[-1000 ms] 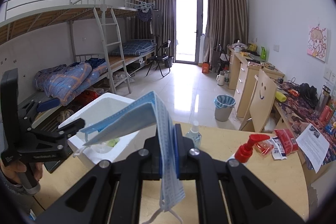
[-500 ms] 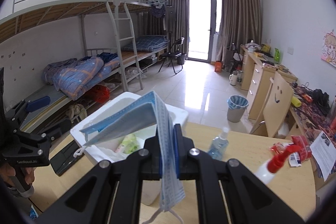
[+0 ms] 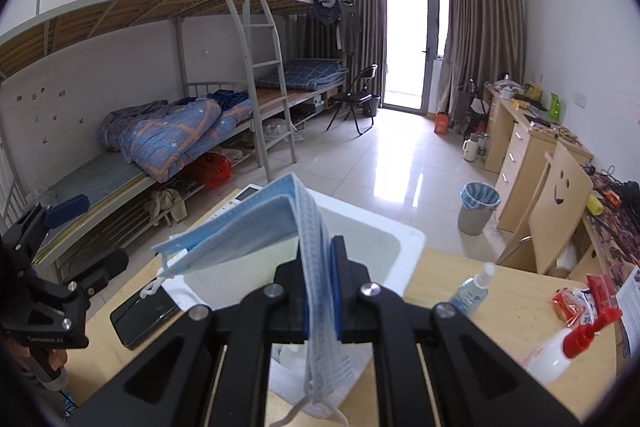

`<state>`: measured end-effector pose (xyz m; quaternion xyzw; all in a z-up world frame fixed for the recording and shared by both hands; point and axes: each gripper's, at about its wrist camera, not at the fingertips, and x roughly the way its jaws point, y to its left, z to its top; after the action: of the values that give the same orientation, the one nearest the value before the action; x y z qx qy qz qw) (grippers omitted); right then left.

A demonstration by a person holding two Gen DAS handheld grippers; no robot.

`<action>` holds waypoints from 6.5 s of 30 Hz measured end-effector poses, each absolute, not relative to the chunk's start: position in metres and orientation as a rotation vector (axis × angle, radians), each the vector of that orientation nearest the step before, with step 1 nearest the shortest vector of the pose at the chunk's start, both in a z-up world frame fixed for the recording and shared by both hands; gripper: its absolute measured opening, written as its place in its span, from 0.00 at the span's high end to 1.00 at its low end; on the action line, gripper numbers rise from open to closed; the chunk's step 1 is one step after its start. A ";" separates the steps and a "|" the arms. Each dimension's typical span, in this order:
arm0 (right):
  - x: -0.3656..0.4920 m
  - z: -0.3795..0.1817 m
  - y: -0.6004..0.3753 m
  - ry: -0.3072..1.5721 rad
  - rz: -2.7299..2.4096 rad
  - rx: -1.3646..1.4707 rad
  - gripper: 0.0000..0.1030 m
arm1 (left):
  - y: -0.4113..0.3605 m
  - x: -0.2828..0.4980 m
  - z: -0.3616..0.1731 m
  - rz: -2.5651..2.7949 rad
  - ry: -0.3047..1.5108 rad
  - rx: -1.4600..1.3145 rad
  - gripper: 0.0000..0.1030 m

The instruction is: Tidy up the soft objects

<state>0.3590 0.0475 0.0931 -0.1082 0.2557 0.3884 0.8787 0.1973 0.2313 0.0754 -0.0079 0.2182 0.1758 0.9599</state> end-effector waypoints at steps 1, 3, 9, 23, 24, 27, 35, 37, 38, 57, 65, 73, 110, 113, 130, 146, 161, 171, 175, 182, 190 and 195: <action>0.360 0.093 0.049 0.530 0.807 -0.230 0.89 | 0.233 0.198 0.075 0.359 0.443 -0.019 0.01; 0.360 0.093 0.051 0.534 0.809 -0.227 0.89 | 0.236 0.197 0.073 0.364 0.447 -0.023 0.01; 0.368 0.085 0.056 0.558 0.790 -0.242 0.75 | 0.241 0.195 0.070 0.376 0.454 -0.030 0.01; 0.359 0.091 0.057 0.541 0.778 -0.258 0.35 | 0.238 0.193 0.071 0.361 0.453 -0.034 0.01; 0.357 0.091 0.055 0.539 0.778 -0.258 0.35 | 0.238 0.192 0.071 0.361 0.454 -0.035 0.01; 0.357 0.093 0.052 0.538 0.777 -0.254 0.35 | 0.231 0.191 0.073 0.350 0.454 -0.031 0.01; 0.342 0.097 0.034 0.532 0.764 -0.252 0.34 | 0.214 0.184 0.079 0.328 0.455 -0.031 0.01; 0.337 0.098 0.026 0.531 0.757 -0.247 0.33 | 0.210 0.181 0.081 0.323 0.453 -0.033 0.01; 0.334 0.100 0.022 0.527 0.754 -0.243 0.32 | 0.208 0.178 0.083 0.321 0.447 -0.034 0.01; 0.288 0.113 -0.041 0.479 0.706 -0.180 0.01 | 0.151 0.145 0.097 0.280 0.403 0.013 0.01; 0.259 0.114 -0.062 0.446 0.678 -0.171 0.01 | 0.130 0.132 0.103 0.252 0.375 0.023 0.01; 0.238 0.106 -0.077 0.425 0.676 -0.185 0.01 | 0.113 0.115 0.098 0.241 0.372 0.025 0.01; 0.204 0.006 -0.138 0.452 0.589 -0.123 0.01 | 0.085 0.085 0.006 0.269 0.353 -0.065 0.01; 0.202 0.000 -0.140 0.467 0.580 -0.125 0.01 | 0.084 0.088 0.001 0.269 0.380 -0.080 0.01; 0.210 -0.006 -0.158 0.497 0.569 -0.102 0.01 | 0.065 0.099 -0.005 0.221 0.424 -0.038 0.01; 0.212 -0.006 -0.206 0.507 0.453 -0.049 0.01 | 0.032 0.123 -0.009 0.088 0.450 -0.017 0.01; 0.209 -0.014 -0.234 0.544 0.350 -0.030 0.01 | -0.004 0.147 -0.023 -0.060 0.516 0.015 0.01; 0.220 -0.025 -0.230 0.583 0.373 -0.027 0.01 | -0.011 0.166 -0.037 -0.105 0.580 0.023 0.01; 0.226 -0.031 -0.230 0.605 0.382 -0.029 0.01 | -0.014 0.173 -0.043 -0.117 0.601 0.031 0.01; 0.232 -0.036 -0.234 0.623 0.379 -0.020 0.01 | -0.021 0.182 -0.050 -0.177 0.636 0.038 0.06; 0.240 -0.042 -0.232 0.650 0.390 -0.021 0.01 | -0.030 0.197 -0.063 -0.204 0.700 0.067 0.22; 0.245 -0.045 -0.231 0.662 0.395 -0.022 0.01 | -0.032 0.204 -0.069 -0.234 0.740 0.067 0.34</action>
<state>0.2445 -0.2314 -0.0446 -0.0108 0.3231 0.1925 0.9265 0.2044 -0.0321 -0.0694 0.0325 0.3608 -0.1140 0.9251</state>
